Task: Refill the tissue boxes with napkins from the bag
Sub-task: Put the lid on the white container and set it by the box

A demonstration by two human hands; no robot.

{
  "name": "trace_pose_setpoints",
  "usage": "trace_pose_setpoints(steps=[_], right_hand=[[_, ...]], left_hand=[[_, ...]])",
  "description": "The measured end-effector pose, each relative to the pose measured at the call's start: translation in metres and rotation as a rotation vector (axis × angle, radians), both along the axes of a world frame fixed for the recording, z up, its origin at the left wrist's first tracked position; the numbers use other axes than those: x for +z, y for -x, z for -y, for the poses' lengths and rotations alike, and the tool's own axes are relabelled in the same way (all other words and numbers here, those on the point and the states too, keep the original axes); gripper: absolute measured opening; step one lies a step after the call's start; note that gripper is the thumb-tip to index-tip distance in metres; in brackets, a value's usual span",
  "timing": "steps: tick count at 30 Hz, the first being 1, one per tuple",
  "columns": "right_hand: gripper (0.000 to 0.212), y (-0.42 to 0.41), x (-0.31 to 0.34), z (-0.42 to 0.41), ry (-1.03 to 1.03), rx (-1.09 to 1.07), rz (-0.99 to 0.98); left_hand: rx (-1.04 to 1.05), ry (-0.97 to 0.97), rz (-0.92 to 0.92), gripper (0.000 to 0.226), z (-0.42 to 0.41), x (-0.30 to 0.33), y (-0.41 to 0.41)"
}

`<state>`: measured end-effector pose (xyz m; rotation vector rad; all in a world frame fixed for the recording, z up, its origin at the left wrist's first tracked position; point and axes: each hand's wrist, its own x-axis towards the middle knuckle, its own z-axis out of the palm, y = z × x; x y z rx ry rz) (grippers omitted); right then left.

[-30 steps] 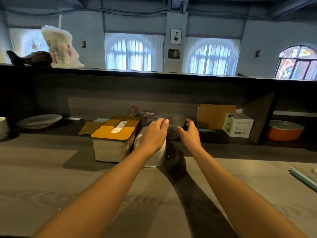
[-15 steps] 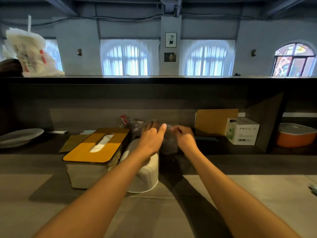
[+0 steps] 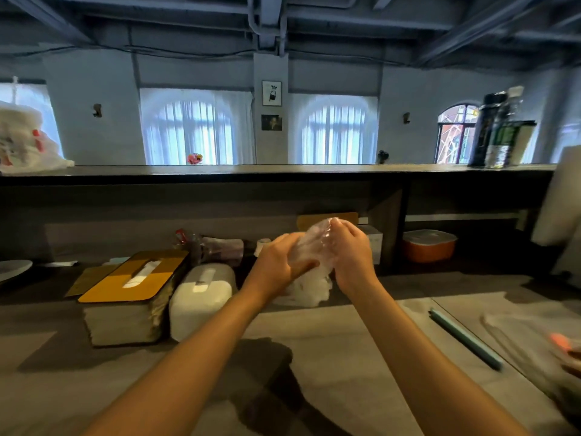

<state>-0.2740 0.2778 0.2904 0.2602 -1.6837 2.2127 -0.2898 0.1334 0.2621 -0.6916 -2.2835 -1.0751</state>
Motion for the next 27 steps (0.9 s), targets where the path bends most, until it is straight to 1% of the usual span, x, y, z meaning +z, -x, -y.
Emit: trace_pose_setpoints(steps=[2, 4, 5, 6, 7, 8, 9, 10, 11, 12, 13, 14, 15, 17, 19, 20, 22, 24, 27], right_hand=[[0.016, -0.019, -0.003, -0.018, -0.087, -0.121, -0.040], [0.012, -0.035, -0.007, -0.035, -0.142, -0.160, -0.044], [0.016, -0.042, -0.009, -0.043, -0.153, -0.135, 0.000], [0.026, -0.047, -0.013, -0.048, -0.152, -0.095, 0.066], [0.042, -0.051, -0.017, -0.053, -0.142, -0.041, 0.145], [0.059, -0.056, -0.021, -0.057, -0.124, 0.023, 0.235], [0.072, -0.062, -0.026, -0.062, -0.068, 0.097, 0.312], [0.073, -0.067, -0.030, -0.067, 0.035, 0.193, 0.363], [0.065, -0.073, -0.032, -0.071, 0.175, 0.291, 0.383], [0.056, -0.078, -0.032, -0.075, 0.316, 0.361, 0.373], [0.052, -0.082, -0.030, -0.081, 0.410, 0.372, 0.348], [0.050, -0.087, -0.026, -0.086, 0.455, 0.347, 0.322], [0.047, -0.090, -0.022, -0.092, 0.453, 0.287, 0.314], [0.037, -0.095, -0.014, -0.101, 0.399, 0.166, 0.321], [0.028, -0.097, -0.011, -0.108, 0.322, 0.077, 0.354], [0.024, -0.098, -0.012, -0.111, 0.277, 0.037, 0.372], [0.025, -0.096, -0.018, -0.117, 0.229, -0.038, 0.412], [0.025, -0.093, -0.025, -0.125, 0.259, -0.085, 0.465], [0.032, -0.090, -0.032, -0.135, 0.365, -0.138, 0.521]], left_hand=[[-0.027, -0.033, -0.006, 0.023, -0.014, 0.000, -0.013], [-0.054, -0.199, 0.003, 0.004, -0.028, 0.003, -0.026], [-0.051, -0.326, 0.023, 0.004, -0.037, 0.006, -0.033], [-0.042, -0.473, 0.061, 0.007, -0.046, 0.009, -0.039], [-0.027, -0.609, 0.112, 0.011, -0.056, 0.011, -0.043], [-0.017, -0.719, 0.152, 0.021, -0.066, 0.013, -0.047], [-0.007, -0.777, 0.162, 0.033, -0.077, 0.013, -0.052], [0.011, -0.773, 0.156, 0.042, -0.087, 0.012, -0.056], [0.049, -0.705, 0.143, 0.043, -0.096, 0.007, -0.059], [0.094, -0.591, 0.141, 0.038, -0.105, 0.001, -0.063], [0.148, -0.454, 0.153, 0.026, -0.113, -0.005, -0.067], [0.189, -0.347, 0.181, 0.014, -0.121, -0.011, -0.072], [0.193, -0.293, 0.208, 0.011, -0.127, -0.017, -0.075], [0.114, -0.287, 0.235, 0.033, -0.136, -0.029, -0.076], [-0.013, -0.286, 0.252, 0.055, -0.146, -0.035, -0.081], [-0.095, -0.310, 0.287, 0.062, -0.151, -0.037, -0.083], [-0.254, -0.370, 0.352, 0.063, -0.161, -0.041, -0.088], [-0.280, -0.379, 0.325, 0.057, -0.170, -0.042, -0.092], [-0.301, -0.496, 0.318, 0.058, -0.184, -0.047, -0.099]])
